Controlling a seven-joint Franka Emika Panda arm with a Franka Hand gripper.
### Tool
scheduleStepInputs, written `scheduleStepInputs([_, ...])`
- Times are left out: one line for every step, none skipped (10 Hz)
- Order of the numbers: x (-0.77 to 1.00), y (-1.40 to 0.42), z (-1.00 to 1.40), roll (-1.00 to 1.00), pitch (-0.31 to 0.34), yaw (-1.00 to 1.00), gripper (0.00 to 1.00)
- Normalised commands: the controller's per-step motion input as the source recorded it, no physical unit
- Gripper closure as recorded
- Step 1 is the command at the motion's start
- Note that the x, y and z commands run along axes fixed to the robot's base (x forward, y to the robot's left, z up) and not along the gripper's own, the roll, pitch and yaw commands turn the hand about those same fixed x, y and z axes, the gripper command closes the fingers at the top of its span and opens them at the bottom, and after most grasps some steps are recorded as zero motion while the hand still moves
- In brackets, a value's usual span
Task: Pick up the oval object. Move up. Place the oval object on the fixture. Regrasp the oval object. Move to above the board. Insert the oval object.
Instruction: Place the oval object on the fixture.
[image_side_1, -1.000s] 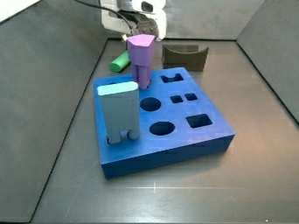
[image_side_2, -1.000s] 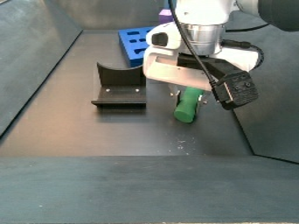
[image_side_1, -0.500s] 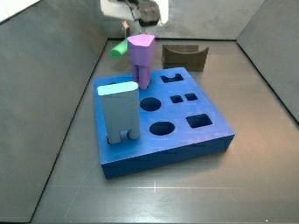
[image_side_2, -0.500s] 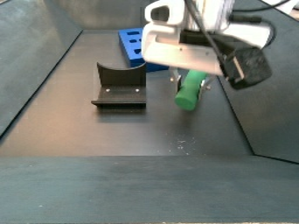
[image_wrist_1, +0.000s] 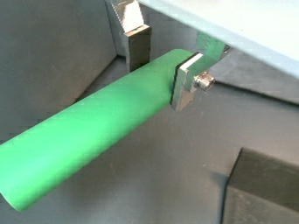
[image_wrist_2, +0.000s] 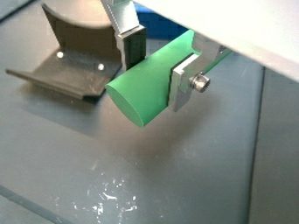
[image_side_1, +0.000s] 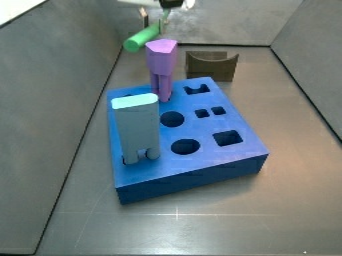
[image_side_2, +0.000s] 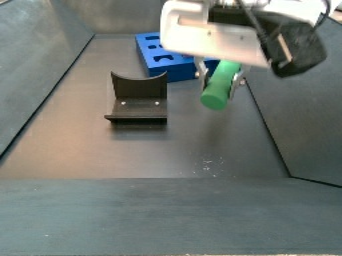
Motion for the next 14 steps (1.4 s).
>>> scheduleStepInputs([-0.03, 0.01, 1.00, 0.06, 0.040, -0.03, 1.00])
scheduleStepInputs([-0.03, 0.01, 1.00, 0.07, 0.046, -0.03, 1.00])
scheduleStepInputs([-0.03, 0.01, 1.00, 0.08, 0.051, -0.02, 1.00])
scheduleStepInputs([-0.03, 0.01, 0.94, 0.09, 0.055, -0.01, 1.00])
scheduleStepInputs([-0.02, 0.01, 0.70, 0.10, 0.065, 0.00, 1.00])
scheduleStepInputs([-0.02, 0.01, 0.60, 0.10, 0.070, 0.01, 1.00])
scheduleStepInputs([-0.01, 0.01, 0.40, 0.09, 0.080, 0.02, 1.00])
scheduleStepInputs([0.00, 0.01, 0.25, 0.10, 0.088, 0.02, 1.00])
scheduleStepInputs([1.00, -0.38, -0.50, 0.01, -0.195, 1.00, 1.00])
scheduleStepInputs([1.00, -0.37, -0.56, 0.02, -0.199, 1.00, 1.00])
scheduleStepInputs([1.00, -0.27, -0.52, 0.01, -0.225, 1.00, 1.00])
scheduleStepInputs([1.00, -0.21, -0.45, -0.01, -0.236, 1.00, 1.00])
scheduleStepInputs([1.00, -0.17, -0.31, -0.04, -0.196, 0.76, 1.00])
scheduleStepInputs([1.00, -0.13, -0.23, -0.06, -0.142, 0.52, 1.00])
